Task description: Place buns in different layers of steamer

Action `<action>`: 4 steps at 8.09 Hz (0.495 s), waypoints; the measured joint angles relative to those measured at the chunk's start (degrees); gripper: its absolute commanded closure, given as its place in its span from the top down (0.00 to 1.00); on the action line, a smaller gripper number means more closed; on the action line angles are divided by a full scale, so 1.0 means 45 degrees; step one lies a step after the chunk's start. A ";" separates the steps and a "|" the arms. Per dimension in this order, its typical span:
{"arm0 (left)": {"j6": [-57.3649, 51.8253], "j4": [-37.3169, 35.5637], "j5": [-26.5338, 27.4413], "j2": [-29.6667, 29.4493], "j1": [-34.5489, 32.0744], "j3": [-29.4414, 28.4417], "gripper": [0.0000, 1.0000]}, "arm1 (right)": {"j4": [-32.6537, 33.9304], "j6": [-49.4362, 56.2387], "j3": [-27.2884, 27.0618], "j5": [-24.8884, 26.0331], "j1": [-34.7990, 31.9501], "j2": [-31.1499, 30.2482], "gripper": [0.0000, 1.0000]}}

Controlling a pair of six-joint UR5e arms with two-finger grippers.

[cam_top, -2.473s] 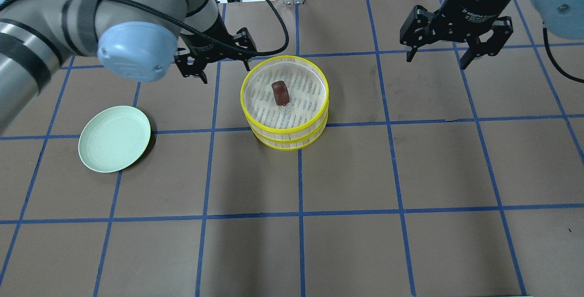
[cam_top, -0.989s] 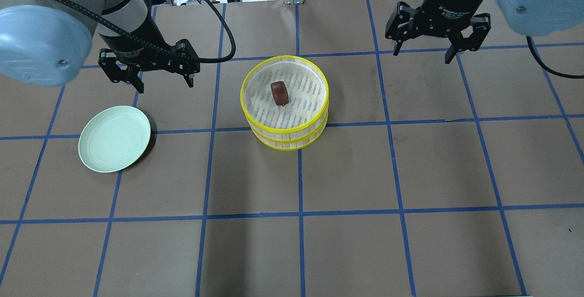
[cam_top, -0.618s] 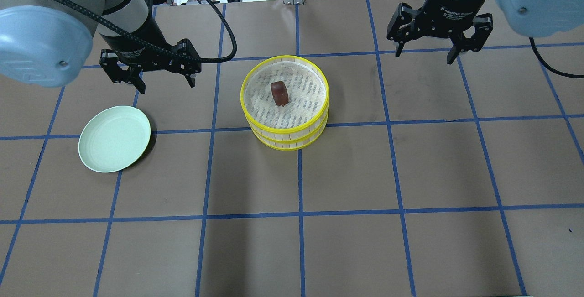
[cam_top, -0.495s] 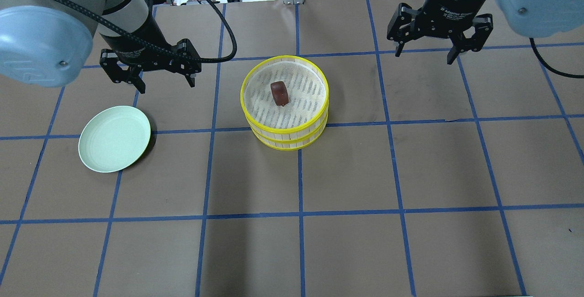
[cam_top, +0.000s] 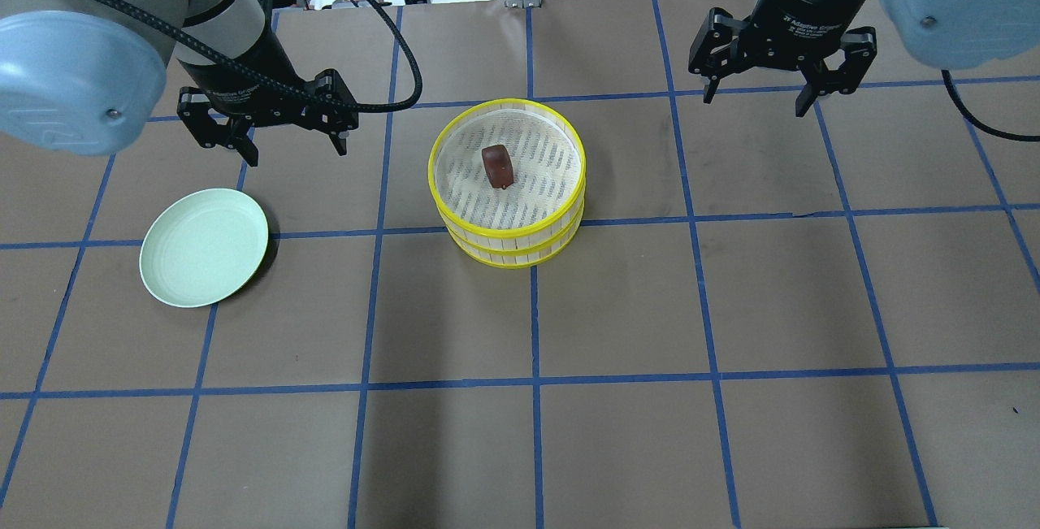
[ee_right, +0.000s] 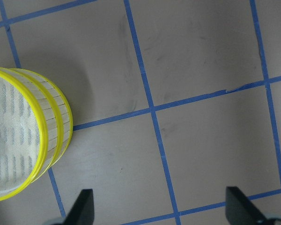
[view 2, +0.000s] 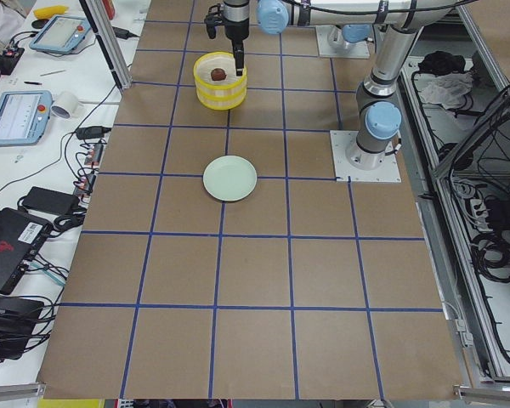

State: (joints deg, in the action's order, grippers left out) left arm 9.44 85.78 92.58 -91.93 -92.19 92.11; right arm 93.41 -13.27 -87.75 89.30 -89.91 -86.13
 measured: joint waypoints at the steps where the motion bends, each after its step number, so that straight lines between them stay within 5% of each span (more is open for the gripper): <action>1: 0.0006 0.0000 0.0009 0.0000 -0.0002 0.0000 1.00 | 0.0000 0.0012 -0.0005 0.0000 0.0000 0.0000 1.00; 4: 0.0010 -0.0002 0.0040 0.0000 -0.0017 0.0000 1.00 | 0.0019 0.0078 -0.0011 0.0000 0.0000 0.0000 1.00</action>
State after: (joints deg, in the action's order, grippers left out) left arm 9.49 85.77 92.76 -91.93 -92.26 92.11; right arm 93.49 -12.92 -87.80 89.30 -89.91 -86.13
